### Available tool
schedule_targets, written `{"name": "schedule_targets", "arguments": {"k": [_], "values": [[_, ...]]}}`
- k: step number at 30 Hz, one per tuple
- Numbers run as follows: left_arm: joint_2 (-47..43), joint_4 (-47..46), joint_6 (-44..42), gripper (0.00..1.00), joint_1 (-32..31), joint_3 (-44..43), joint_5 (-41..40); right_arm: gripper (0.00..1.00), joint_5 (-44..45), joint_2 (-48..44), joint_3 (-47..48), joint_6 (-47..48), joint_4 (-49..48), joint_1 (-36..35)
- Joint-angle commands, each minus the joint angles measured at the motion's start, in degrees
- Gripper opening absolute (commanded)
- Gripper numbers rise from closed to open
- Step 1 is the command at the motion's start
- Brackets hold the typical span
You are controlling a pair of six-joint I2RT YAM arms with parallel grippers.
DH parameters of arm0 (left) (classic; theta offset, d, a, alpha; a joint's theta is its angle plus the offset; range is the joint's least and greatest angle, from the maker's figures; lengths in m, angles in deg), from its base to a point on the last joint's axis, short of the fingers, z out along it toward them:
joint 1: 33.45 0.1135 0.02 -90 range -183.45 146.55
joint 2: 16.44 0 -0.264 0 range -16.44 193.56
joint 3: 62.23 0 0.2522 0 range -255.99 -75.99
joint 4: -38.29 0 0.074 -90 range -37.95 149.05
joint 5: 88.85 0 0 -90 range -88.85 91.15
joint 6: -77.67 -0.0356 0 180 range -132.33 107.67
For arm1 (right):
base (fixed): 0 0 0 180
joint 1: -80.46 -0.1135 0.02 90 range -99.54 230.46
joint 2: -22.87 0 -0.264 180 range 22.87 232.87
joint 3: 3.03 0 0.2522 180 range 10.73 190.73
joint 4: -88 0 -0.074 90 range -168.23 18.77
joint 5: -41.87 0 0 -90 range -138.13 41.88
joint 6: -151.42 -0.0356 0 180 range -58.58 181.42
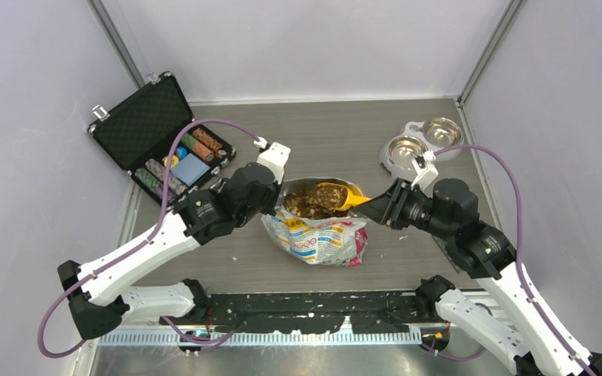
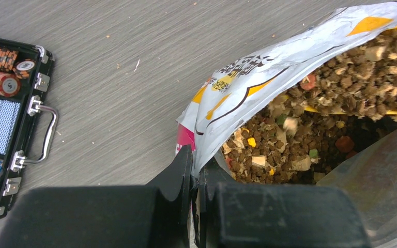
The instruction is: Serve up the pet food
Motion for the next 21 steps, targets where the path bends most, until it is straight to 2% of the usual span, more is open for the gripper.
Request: {"name": "schedule_targets", "arguments": {"k": [1,5,10,16,21], "values": [[-0.7,-9.8,-0.3,0.0,0.4,-2.5,-4.6,0.05,5.4,-1.8,4.7,3.7,4.2,0.6],[-0.1,-9.2,-0.3,0.0,0.5,-2.5,-4.1,0.05,5.4,-1.4,6.4,5.8,8.1,0.6],[-0.3,-10.0,0.6,0.0,0.5,-1.7,0.3,0.05,4.1,-5.3,2.7,1.8,2.4,0.6],[-1.4,-10.4,1.2,0.0,0.5,-1.1,1.9,0.05,0.6,-6.2,1.6,-1.0,-2.5,0.6],[-1.5,-10.8,1.3,0.0,0.5,-1.4,2.1,0.05,-2.4,-5.3,2.0,-1.5,-2.7,0.6]]}}
